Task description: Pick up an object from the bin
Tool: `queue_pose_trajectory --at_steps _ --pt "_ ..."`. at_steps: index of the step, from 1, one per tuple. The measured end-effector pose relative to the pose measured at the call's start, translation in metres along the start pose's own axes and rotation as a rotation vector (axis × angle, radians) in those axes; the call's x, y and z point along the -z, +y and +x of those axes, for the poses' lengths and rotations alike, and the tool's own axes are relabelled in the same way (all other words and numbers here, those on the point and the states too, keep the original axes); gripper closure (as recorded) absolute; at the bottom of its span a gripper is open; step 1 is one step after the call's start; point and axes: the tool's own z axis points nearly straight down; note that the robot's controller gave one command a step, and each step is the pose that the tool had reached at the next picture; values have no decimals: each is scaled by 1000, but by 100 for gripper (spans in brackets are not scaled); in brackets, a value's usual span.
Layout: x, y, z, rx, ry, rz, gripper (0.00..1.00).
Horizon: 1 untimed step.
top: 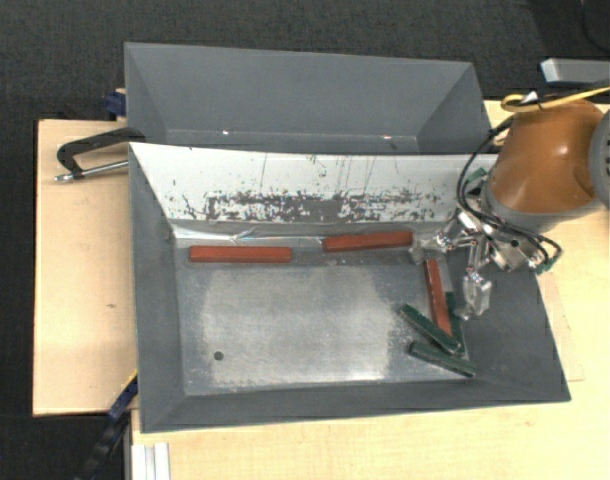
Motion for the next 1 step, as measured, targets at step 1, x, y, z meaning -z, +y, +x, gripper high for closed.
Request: queue_pose_trajectory --at_steps 1 --pt "-11 11 10 93 0 2 0"
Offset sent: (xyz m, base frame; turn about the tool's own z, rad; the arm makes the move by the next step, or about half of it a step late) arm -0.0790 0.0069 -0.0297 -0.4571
